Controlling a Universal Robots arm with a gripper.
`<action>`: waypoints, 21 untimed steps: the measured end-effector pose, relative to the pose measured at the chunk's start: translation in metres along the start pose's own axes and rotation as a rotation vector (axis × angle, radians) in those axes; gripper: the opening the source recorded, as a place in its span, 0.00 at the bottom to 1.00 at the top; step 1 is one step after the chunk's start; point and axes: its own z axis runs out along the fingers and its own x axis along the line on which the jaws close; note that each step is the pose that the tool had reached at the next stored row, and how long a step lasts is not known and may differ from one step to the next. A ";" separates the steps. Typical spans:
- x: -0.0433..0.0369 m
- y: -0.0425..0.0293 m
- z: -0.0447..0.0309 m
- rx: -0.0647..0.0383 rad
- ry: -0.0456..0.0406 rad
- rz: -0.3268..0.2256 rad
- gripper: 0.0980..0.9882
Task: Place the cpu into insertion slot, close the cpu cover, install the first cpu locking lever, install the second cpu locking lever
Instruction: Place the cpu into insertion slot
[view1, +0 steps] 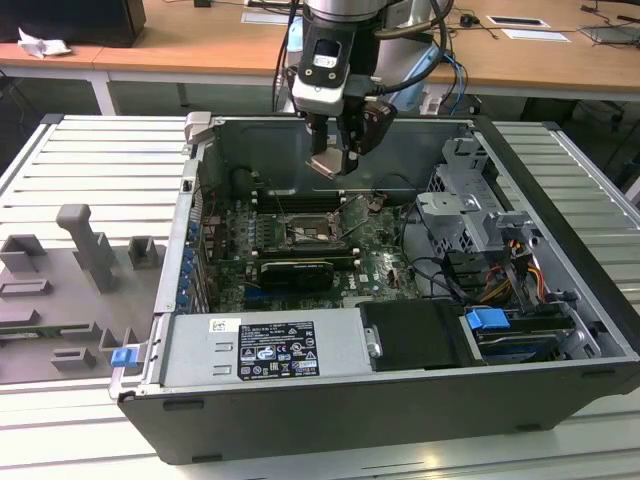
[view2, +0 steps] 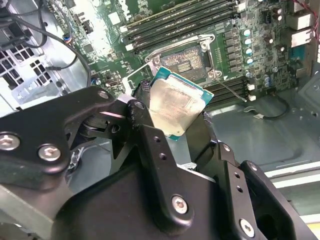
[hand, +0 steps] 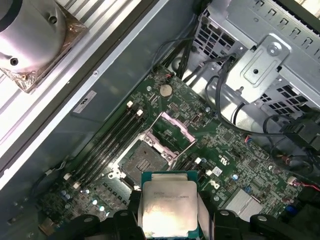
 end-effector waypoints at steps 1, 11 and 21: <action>0.0000 0.0000 0.0000 0.000 -0.0005 0.006 0.48; 0.0000 -0.0001 0.0008 -0.002 -0.0121 0.138 0.48; 0.0000 -0.0002 0.0023 -0.005 -0.0250 0.290 0.48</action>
